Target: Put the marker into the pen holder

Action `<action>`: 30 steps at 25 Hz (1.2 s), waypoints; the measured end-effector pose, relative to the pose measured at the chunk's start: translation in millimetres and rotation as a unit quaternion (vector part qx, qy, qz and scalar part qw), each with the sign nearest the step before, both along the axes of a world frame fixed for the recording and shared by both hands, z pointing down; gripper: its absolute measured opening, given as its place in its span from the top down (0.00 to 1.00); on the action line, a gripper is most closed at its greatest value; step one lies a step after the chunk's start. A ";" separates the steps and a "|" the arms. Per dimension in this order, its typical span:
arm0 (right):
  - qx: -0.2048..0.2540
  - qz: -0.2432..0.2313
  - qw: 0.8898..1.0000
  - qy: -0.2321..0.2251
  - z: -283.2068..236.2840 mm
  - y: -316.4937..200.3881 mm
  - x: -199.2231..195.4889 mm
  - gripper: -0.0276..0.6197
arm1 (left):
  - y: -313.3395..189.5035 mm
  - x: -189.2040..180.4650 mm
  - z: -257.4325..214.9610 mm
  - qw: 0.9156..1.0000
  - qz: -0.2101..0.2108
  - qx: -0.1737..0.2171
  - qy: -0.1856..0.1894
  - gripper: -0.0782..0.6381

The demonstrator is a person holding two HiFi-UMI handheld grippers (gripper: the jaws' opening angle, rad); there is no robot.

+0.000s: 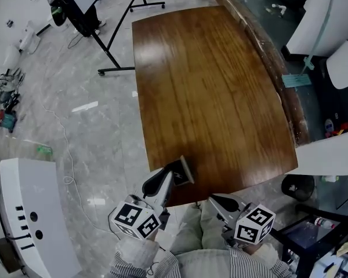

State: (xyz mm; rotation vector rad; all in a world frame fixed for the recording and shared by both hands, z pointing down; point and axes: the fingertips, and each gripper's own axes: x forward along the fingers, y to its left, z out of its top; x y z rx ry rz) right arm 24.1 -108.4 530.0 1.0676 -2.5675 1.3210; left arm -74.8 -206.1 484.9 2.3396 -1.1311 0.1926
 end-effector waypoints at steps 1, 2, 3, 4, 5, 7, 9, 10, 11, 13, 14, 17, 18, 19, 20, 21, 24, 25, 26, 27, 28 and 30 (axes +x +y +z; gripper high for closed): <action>-0.002 -0.001 1.000 -0.001 1.4 0.9 -0.3 0.96 | -0.5 2.7 4.5 1.000 0.005 -0.003 -0.009 0.82; -0.004 -0.003 1.000 -0.001 2.8 1.3 -0.5 0.96 | -1.1 5.0 9.3 1.000 0.010 -0.005 -0.019 0.82; -0.005 -0.004 1.000 -0.001 4.1 1.2 -0.3 0.96 | -1.4 7.4 14.4 0.999 0.015 -0.008 -0.030 0.82; -0.007 -0.004 1.000 0.000 5.4 1.0 0.3 0.96 | -1.2 10.0 19.2 0.999 0.021 -0.010 -0.042 0.82; -0.007 -0.004 1.000 0.000 6.6 0.7 1.0 0.96 | -0.6 12.7 23.8 0.998 0.028 -0.012 -0.055 0.82; -0.008 -0.002 1.000 -0.002 8.0 -0.8 2.2 0.96 | 1.2 18.0 31.9 0.995 0.044 -0.015 -0.084 0.82; -0.009 -0.002 1.000 0.001 7.8 -3.0 2.9 0.96 | 3.0 23.3 37.7 0.993 0.059 -0.021 -0.096 0.82; -0.010 -0.002 1.000 0.001 7.6 -3.8 3.2 0.96 | 3.2 25.4 39.0 0.993 0.063 -0.025 -0.094 0.82; -0.010 -0.002 1.000 0.000 7.5 -4.2 3.6 0.96 | 2.5 27.0 39.5 0.993 0.066 -0.027 -0.091 0.82; -0.010 -0.001 1.000 -0.004 7.0 -4.1 4.3 0.96 | -0.3 28.6 40.2 0.993 0.069 -0.028 -0.092 0.82; -0.010 -0.001 1.000 -0.006 6.9 -4.0 4.5 0.96 | -2.0 28.7 40.6 0.993 0.068 -0.029 -0.093 0.82; -0.010 -0.002 1.000 -0.007 7.5 -3.8 4.5 0.96 | -5.8 27.3 41.9 0.994 0.059 -0.039 -0.081 0.82; -0.011 -0.002 1.000 -0.008 7.6 -3.9 4.5 0.96 | -6.2 27.3 42.2 0.995 0.056 -0.043 -0.076 0.82; -0.012 -0.003 1.000 -0.007 7.3 -3.9 4.6 0.96 | -6.5 27.7 42.6 0.995 0.054 -0.046 -0.072 0.82; -0.012 -0.003 1.000 -0.007 6.8 -3.8 4.6 0.96 | -6.7 28.1 43.0 0.995 0.053 -0.046 -0.072 0.82; -0.011 -0.004 1.000 -0.006 6.1 -3.9 4.5 0.96 | -7.3 28.6 43.5 0.995 0.052 -0.045 -0.073 0.82; -0.008 -0.002 1.000 -0.006 4.6 -4.8 6.0 0.96 | -11.3 29.4 45.7 0.995 0.043 -0.045 -0.084 0.82; -0.009 -0.001 1.000 -0.005 4.2 -5.1 7.2 0.96 | -12.6 29.2 46.6 0.994 0.040 -0.045 -0.089 0.82; -0.008 0.000 1.000 -0.005 3.7 -5.3 8.4 0.96 | -13.4 29.2 47.4 0.994 0.039 -0.044 -0.094 0.82; -0.008 0.000 1.000 -0.005 3.0 -5.3 9.5 0.96 | -13.7 29.4 48.2 0.993 0.040 -0.045 -0.097 0.82; -0.007 0.000 1.000 -0.005 2.1 -5.3 10.5 0.96 | -13.7 29.9 49.0 0.993 0.041 -0.047 -0.097 0.82; -0.003 -0.002 1.000 -0.004 0.0 -5.8 11.9 0.96 | -13.6 30.3 50.0 0.994 0.041 -0.059 -0.086 0.82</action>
